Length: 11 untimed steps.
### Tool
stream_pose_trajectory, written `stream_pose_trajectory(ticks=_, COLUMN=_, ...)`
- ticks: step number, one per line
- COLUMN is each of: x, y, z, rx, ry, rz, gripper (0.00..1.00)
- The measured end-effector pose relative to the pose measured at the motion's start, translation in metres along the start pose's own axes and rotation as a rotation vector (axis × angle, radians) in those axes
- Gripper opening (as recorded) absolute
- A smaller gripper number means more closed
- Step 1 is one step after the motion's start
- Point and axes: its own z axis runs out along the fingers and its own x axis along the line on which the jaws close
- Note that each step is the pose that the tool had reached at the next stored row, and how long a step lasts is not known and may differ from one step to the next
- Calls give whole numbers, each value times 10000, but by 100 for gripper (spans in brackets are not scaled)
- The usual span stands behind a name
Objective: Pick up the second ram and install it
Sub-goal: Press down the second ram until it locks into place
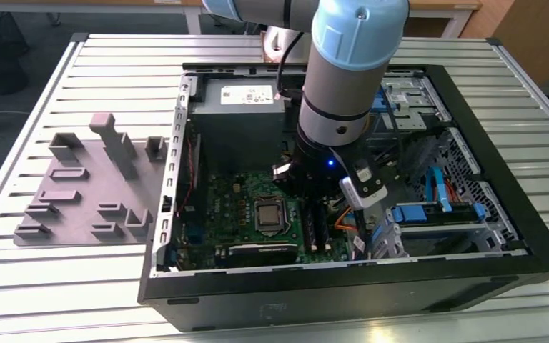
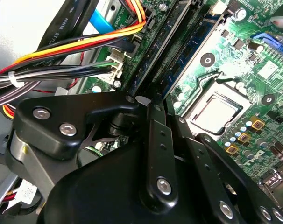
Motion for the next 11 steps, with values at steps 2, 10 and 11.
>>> stream_pose_trajectory(ticks=2, x=0, y=0, z=0, rx=1, ry=0, rz=0, gripper=14)
stream_pose_trajectory(ticks=10, x=1, y=-4, z=-11, rx=29, ry=9, rz=0, gripper=15)
stream_pose_trajectory(ticks=11, x=1, y=-2, z=-7, rx=18, ry=5, rz=0, gripper=20)
